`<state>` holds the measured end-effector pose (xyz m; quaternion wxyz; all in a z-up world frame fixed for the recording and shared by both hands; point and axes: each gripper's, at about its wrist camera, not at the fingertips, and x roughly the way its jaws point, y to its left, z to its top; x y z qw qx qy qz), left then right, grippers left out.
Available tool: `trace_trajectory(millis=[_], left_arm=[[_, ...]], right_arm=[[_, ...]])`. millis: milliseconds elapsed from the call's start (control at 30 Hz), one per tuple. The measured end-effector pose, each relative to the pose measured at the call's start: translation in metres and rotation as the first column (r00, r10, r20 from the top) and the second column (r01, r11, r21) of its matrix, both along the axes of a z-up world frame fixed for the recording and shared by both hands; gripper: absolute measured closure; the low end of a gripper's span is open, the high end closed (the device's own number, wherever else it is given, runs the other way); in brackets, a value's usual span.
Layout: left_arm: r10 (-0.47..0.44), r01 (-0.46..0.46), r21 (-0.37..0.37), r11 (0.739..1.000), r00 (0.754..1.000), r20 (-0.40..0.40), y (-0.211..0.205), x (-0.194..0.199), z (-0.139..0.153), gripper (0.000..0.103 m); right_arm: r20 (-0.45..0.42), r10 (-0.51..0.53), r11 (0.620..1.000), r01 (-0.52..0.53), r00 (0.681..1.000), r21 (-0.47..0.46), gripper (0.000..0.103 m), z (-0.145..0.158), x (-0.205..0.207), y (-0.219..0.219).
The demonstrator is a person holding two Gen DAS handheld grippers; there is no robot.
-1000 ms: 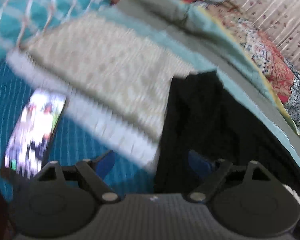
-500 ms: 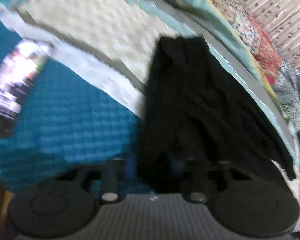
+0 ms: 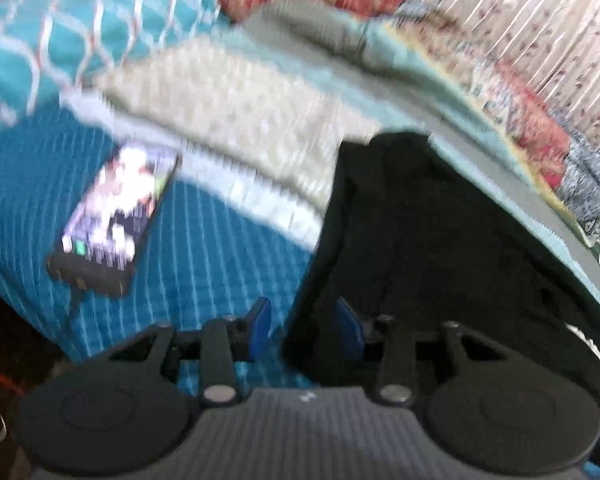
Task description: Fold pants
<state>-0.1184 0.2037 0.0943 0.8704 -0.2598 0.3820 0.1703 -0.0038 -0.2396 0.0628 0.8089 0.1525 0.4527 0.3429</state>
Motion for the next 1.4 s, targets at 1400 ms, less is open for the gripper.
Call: trace_trajectory(millis=[1400], left_arm=[[-0.302,0.372,0.255,0.893,0.913,-0.274,-0.143,0.058,-0.05,0.059]], right_arm=[[0.068,-0.295,0.953,0.299,0.953,-0.054,0.067,-0.056,-0.008,-0.089]])
